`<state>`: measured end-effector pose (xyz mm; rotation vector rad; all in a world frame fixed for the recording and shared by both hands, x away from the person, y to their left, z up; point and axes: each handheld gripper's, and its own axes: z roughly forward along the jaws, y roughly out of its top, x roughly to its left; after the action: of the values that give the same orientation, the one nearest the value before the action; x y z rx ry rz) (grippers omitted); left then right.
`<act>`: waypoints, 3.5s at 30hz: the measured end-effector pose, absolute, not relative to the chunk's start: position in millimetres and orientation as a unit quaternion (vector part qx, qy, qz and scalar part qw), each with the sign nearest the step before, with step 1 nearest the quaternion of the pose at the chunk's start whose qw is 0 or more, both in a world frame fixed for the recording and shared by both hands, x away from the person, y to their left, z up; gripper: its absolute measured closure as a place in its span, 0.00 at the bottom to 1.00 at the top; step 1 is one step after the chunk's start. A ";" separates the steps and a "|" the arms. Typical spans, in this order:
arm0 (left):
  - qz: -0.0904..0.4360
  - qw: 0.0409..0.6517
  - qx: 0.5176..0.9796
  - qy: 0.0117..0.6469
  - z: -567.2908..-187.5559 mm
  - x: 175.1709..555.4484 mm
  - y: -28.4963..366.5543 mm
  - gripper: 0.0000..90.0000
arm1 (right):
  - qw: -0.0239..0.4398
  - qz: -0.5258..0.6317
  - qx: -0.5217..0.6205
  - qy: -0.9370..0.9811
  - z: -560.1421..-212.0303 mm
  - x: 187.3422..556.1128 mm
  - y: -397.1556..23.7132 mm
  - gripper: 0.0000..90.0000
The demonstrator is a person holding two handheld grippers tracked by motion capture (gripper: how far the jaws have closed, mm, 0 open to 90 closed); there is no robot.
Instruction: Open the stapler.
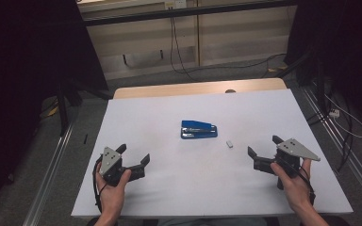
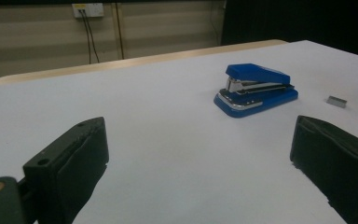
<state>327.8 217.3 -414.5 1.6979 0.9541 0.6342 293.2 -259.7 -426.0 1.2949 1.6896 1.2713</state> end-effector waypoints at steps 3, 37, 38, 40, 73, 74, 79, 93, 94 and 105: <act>0.262 0.514 0.713 0.398 -415.0 328.4 216.5 0.05 | 0.323 0.482 0.493 0.648 -426.7 294.6 -258.8 0.03; 0.216 0.504 0.758 0.353 -418.6 350.2 187.3 0.06 | 0.275 0.505 0.425 0.699 -425.2 325.3 -218.6 0.04; 0.214 0.504 0.761 0.348 -419.4 351.3 186.0 0.06 | 0.272 0.504 0.423 0.702 -424.7 328.8 -213.7 0.05; 0.214 0.500 0.765 0.344 -421.2 353.0 183.2 0.06 | 0.273 0.503 0.420 0.704 -424.6 330.3 -211.4 0.05; 0.223 0.496 0.774 0.324 -422.5 411.6 134.5 0.05 | 0.238 0.534 0.392 0.711 -428.5 367.8 -173.1 0.35; 0.222 0.497 0.775 0.321 -422.0 415.2 131.4 0.05 | 0.238 0.534 0.390 0.711 -428.0 370.6 -169.8 0.36; 0.219 0.498 0.774 0.323 -421.3 425.9 123.3 0.05 | 0.235 0.531 0.390 0.715 -428.9 375.5 -164.4 0.39; 0.203 0.491 0.775 0.341 -427.8 442.0 130.1 0.05 | 0.215 0.528 0.381 0.728 -436.9 395.4 -147.4 0.61; 0.202 0.492 0.773 0.345 -428.3 443.0 131.0 0.06 | 0.205 0.531 0.384 0.727 -436.4 398.8 -145.9 0.66; 0.186 0.494 0.774 0.349 -431.1 446.0 132.2 0.08 | 0.179 0.511 0.356 0.762 -442.5 409.4 -124.7 1.00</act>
<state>446.0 132.2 -431.1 1.8759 0.8469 0.4517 409.4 -124.7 -442.5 1.0058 2.1540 1.4436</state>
